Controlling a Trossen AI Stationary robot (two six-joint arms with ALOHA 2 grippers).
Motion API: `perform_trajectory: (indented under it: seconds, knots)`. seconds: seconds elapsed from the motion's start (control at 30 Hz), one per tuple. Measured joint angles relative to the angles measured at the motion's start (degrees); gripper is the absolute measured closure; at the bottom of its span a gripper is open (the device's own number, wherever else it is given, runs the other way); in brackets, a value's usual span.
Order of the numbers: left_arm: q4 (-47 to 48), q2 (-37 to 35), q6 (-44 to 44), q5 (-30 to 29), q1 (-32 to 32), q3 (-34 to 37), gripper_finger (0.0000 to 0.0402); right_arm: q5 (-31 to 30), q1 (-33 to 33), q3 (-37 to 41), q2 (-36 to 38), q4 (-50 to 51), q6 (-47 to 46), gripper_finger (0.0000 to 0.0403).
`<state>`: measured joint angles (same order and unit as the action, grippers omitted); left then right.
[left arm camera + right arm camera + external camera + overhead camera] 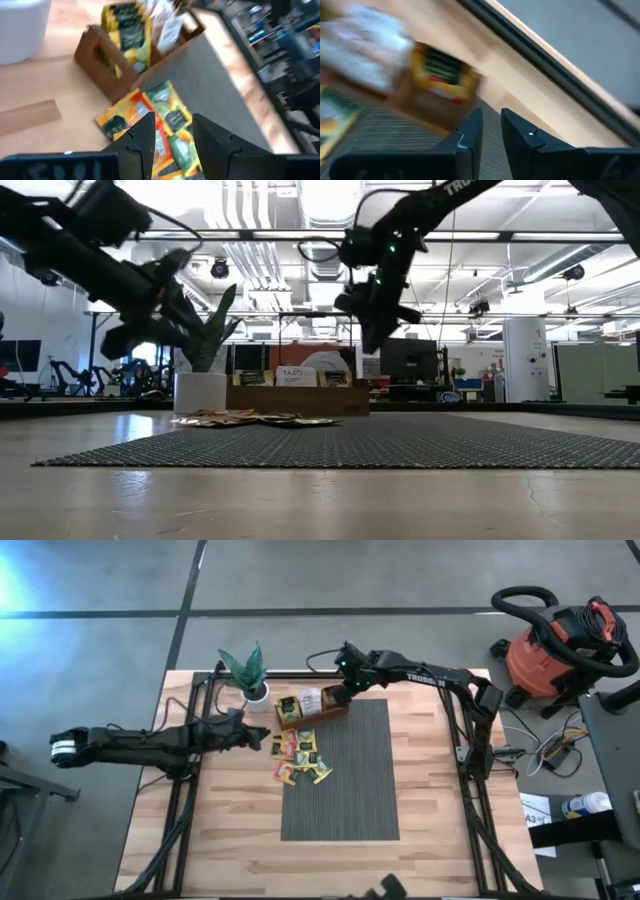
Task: Pick & Place Tea
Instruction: Adjust the wooden organizer on the table
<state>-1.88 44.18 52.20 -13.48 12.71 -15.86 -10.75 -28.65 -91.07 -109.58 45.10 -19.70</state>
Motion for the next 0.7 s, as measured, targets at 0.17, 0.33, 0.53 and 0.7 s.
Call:
perform_trajectory:
  seconds: [0.17,0.33,0.53,0.7]
  knots:
    - [0.5,9.6,2.7,0.1,0.7,-3.8,0.0278,0.4,-3.3,2.2,-0.2,-1.4,-6.0,0.0335]
    - [3.4,18.6,3.0,-4.3,2.3,-9.1,0.0278,6.3,-7.6,4.0,-3.5,-1.9,-10.2,0.0335]
    - [12.6,25.8,-0.3,-10.5,3.3,-17.9,0.0278,8.1,-7.9,4.1,-5.8,-4.1,-11.8,0.0335]
    - [15.5,29.8,-6.8,-10.5,3.3,-21.9,0.0278,7.7,-7.9,4.1,-5.7,-5.0,-11.7,0.0335]
